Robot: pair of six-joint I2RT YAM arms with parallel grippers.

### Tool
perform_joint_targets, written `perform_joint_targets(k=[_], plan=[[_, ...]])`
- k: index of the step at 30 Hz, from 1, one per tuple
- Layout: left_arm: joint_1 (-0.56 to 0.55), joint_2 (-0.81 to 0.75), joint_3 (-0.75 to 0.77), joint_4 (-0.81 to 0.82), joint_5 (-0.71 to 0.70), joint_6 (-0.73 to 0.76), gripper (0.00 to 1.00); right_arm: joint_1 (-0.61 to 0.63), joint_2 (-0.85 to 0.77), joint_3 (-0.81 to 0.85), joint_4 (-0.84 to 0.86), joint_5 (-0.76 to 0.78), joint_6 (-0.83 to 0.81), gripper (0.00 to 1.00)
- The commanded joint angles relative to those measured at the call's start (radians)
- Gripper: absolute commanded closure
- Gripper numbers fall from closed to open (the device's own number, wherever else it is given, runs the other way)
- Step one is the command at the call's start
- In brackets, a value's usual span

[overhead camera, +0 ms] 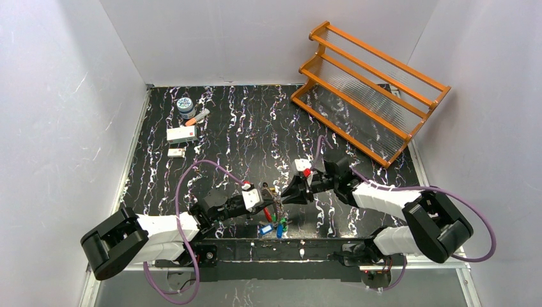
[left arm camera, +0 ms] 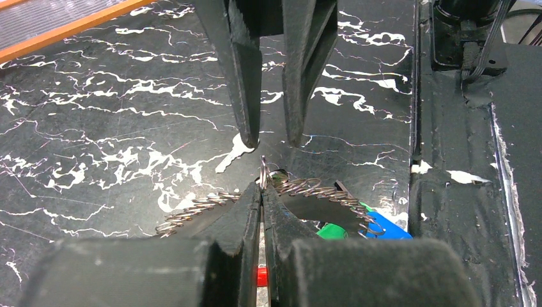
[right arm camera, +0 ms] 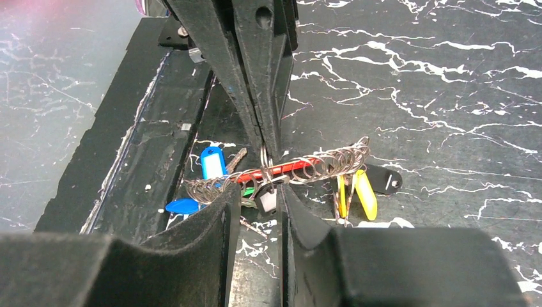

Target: Put the keys on the keyring

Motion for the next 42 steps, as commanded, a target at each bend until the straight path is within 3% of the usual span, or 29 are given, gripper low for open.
perform_joint_targets(k=[1,9,18,29,42], plan=[[-0.006,-0.019,-0.004,0.058,0.021,0.000,1.00,-0.002,0.039,0.051,0.070,-0.013,0.023,0.65],[-0.006,-0.019,0.000,0.060,0.022,0.001,1.00,-0.001,0.101,0.064,0.140,-0.030,0.074,0.66],[-0.007,-0.027,-0.004,0.059,0.018,0.003,1.00,-0.001,0.110,0.065,0.127,-0.027,0.071,0.99],[-0.006,-0.041,-0.001,0.059,0.017,0.009,1.00,-0.001,0.112,0.051,0.038,0.033,0.003,0.99],[-0.007,-0.037,0.002,0.059,0.017,0.011,1.00,0.016,0.201,0.075,0.102,0.016,0.055,0.99]])
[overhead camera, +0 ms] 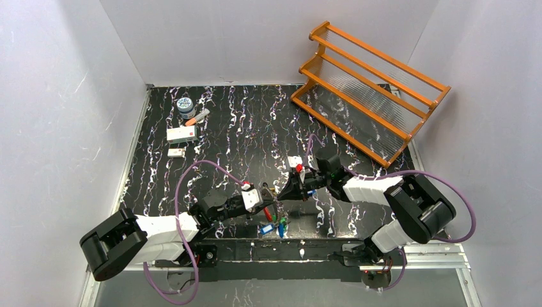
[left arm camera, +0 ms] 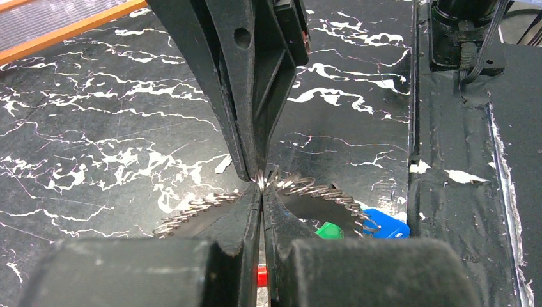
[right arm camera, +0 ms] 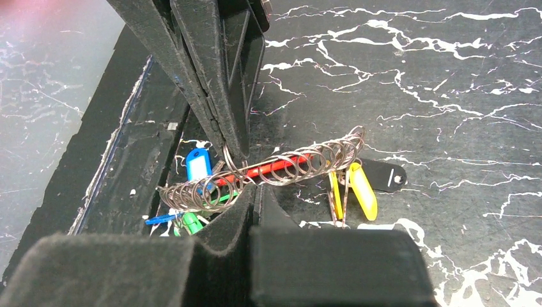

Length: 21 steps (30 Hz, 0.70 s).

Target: Put the keys on the keyring

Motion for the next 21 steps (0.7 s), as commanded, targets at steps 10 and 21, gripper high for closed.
perform_joint_targets(k=[10,21], plan=[[-0.007,-0.027,0.001,0.065,0.012,0.007,1.00,0.016,-0.113,-0.057,0.102,0.066,-0.009,0.69],[-0.006,-0.024,0.007,0.065,0.019,0.005,1.00,0.016,-0.089,-0.069,0.216,-0.017,0.034,0.64]])
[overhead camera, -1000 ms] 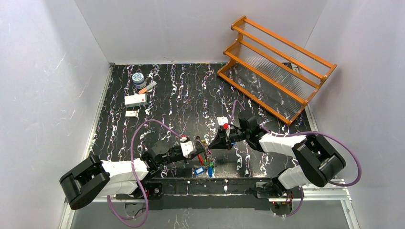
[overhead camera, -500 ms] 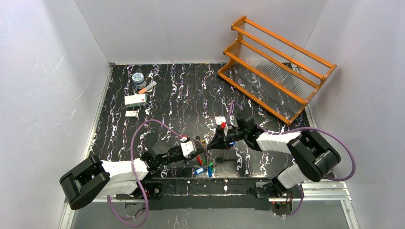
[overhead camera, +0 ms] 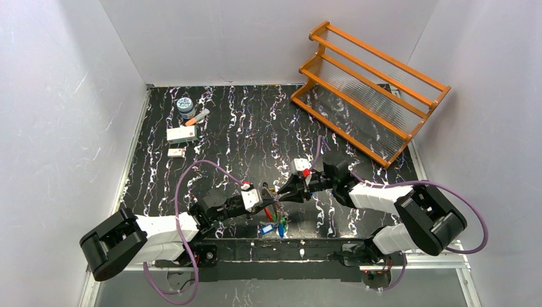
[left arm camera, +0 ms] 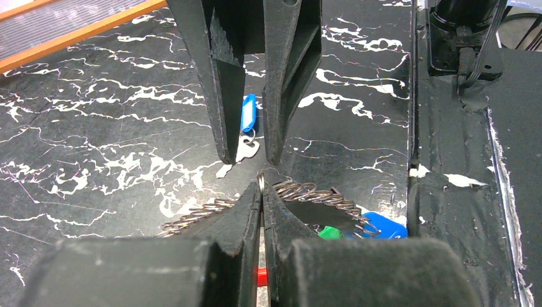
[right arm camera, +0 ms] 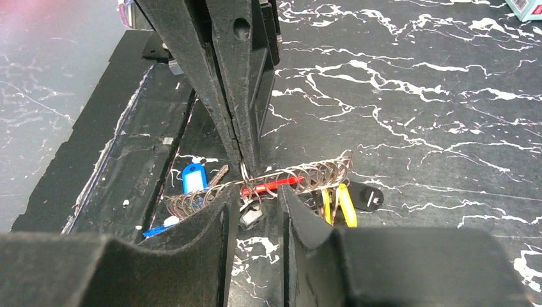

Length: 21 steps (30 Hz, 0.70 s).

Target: Put the keys on the keyring

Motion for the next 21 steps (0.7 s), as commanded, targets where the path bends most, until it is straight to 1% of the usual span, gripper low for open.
perform_joint_targets(k=[1,6,14,21], plan=[[-0.007,-0.023,0.007,0.053,0.018,0.005,1.00,0.004,0.026,0.000,0.103,-0.047,0.024,0.64],[-0.007,-0.028,0.007,0.053,0.016,0.002,1.00,0.012,0.059,0.017,0.115,-0.059,0.032,0.66],[-0.007,-0.026,0.007,0.054,0.014,0.002,1.00,0.018,0.076,0.025,0.132,-0.066,0.039,0.75],[-0.006,-0.026,0.006,0.054,0.013,-0.001,1.00,0.022,0.079,0.017,0.166,-0.074,0.058,0.76]])
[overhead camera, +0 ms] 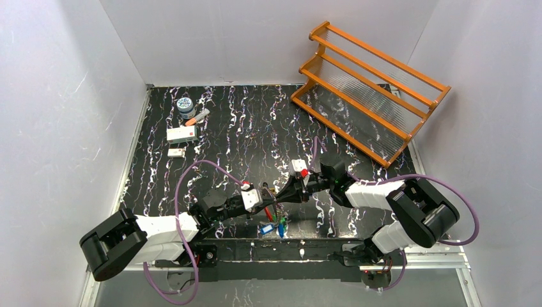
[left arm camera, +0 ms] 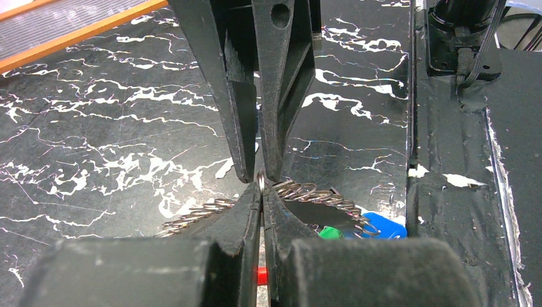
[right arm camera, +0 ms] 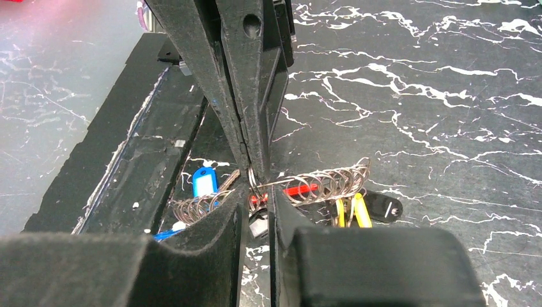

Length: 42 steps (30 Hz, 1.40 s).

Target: Put the keys on the keyring

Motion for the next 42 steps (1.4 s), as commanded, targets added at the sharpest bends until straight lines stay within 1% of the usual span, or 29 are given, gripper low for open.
perform_joint_targets(k=[1,4,5,7,8,11,13,14,15,17,19,25,30,33,39,42], plan=[[-0.006,-0.026,0.006,0.054,0.011,0.000,1.00,0.007,0.003,0.019,0.077,-0.028,0.019,0.76],[-0.006,-0.023,0.007,0.053,0.010,0.000,1.00,0.010,0.003,0.018,0.081,-0.026,0.021,0.76],[-0.006,-0.022,0.007,0.053,0.011,0.000,1.00,0.010,0.004,0.018,0.081,-0.025,0.021,0.78],[-0.006,-0.021,0.007,0.054,0.009,-0.001,1.00,0.009,0.004,0.018,0.072,-0.022,0.018,0.93],[-0.006,-0.021,0.006,0.054,0.004,-0.002,1.00,0.009,0.001,0.021,0.056,-0.016,0.010,0.99],[-0.006,-0.026,0.001,0.054,-0.026,-0.008,1.00,0.010,-0.020,0.029,-0.031,0.008,-0.036,0.99],[-0.006,-0.029,-0.002,0.052,-0.058,-0.011,0.90,0.010,-0.040,0.038,-0.114,0.038,-0.082,0.99],[-0.006,-0.033,-0.004,0.050,-0.072,-0.013,0.82,0.009,-0.049,0.049,-0.174,0.056,-0.112,0.99],[-0.006,-0.036,-0.005,0.046,-0.082,-0.012,0.77,0.010,-0.057,0.063,-0.237,0.075,-0.145,0.99],[-0.006,-0.043,-0.005,0.040,-0.094,-0.009,0.71,0.010,-0.074,0.092,-0.367,0.114,-0.207,0.99],[-0.006,-0.043,-0.003,0.027,-0.104,0.000,0.67,0.011,-0.081,0.111,-0.460,0.156,-0.255,0.99],[-0.006,-0.006,0.044,-0.063,-0.087,0.036,0.67,0.039,-0.064,0.162,-0.637,0.300,-0.316,0.99],[-0.006,0.067,0.077,-0.072,-0.038,0.042,0.70,0.142,-0.020,0.230,-0.758,0.473,-0.366,0.99],[-0.007,0.113,0.096,-0.073,-0.005,0.044,0.71,0.164,-0.013,0.255,-0.768,0.489,-0.361,0.99],[-0.009,0.168,0.107,-0.073,0.008,0.037,0.72,0.164,-0.048,0.245,-0.712,0.465,-0.326,0.99],[-0.009,0.183,0.103,-0.075,-0.002,0.037,0.76,0.165,-0.050,0.252,-0.709,0.456,-0.322,0.99]])
